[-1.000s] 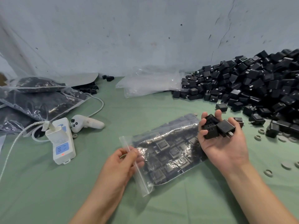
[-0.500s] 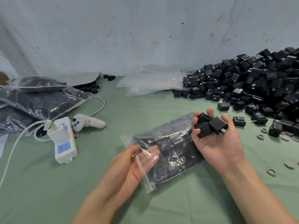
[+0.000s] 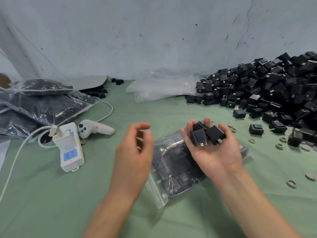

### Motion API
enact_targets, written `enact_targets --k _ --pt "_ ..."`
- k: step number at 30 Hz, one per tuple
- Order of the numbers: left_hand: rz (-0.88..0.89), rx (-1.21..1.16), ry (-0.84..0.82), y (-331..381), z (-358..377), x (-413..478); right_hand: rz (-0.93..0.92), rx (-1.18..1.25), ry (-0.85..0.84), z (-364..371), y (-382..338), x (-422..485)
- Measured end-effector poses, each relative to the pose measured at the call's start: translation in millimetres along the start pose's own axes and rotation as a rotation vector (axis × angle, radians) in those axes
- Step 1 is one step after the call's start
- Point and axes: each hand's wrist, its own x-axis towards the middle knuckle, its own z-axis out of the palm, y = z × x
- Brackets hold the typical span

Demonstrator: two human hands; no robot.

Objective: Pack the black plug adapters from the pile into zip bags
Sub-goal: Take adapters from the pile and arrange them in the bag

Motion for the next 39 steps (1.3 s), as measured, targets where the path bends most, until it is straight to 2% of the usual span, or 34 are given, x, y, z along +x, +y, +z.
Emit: enact_targets --k 4,6,9,13,15,17,20,22,27,29,39 --pt "0.089 0.191 -0.252 13.4 34.0 -8.2 0.053 -0.041 -0.038 5.4 14.5 -4.9" --pt "0.114 0.275 -0.291 14.8 40.9 -11.9 0.083 -0.054 -0.046 6.3 19.2 -8.2" --pt "0.070 0.198 -0.268 19.5 43.2 -18.1 0.109 -0.042 -0.035 8.7 22.5 -11.1" --pt "-0.100 -0.162 -0.109 21.7 19.8 -10.8 0.072 0.029 -0.020 12.8 16.9 -11.7" --pt "-0.183 -0.222 0.002 10.2 -7.6 -3.7 0.028 0.081 -0.019 12.4 7.1 -11.1" --pt "-0.358 -0.176 0.067 -9.7 -35.3 -3.1 0.005 0.106 -0.013 10.0 -5.3 -10.4" --pt "-0.678 -0.069 -0.008 -40.5 -60.8 -9.3 -0.037 0.114 0.003 7.6 -20.8 -9.2" --pt "-0.753 -0.097 -0.123 -48.0 -63.7 -12.5 -0.062 0.118 0.014 6.7 -26.7 -8.7" --pt "-0.702 -0.250 -0.400 -42.1 -46.4 -18.1 -0.074 0.126 0.038 2.0 -28.5 -6.3" --pt "-0.650 -0.267 -0.449 -37.5 -36.2 -18.6 -0.074 0.114 0.042 1.2 -25.8 -5.2" --pt "-0.537 -0.213 -0.309 -23.1 -10.3 -17.5 -0.062 0.095 0.025 -0.8 -21.4 -2.3"
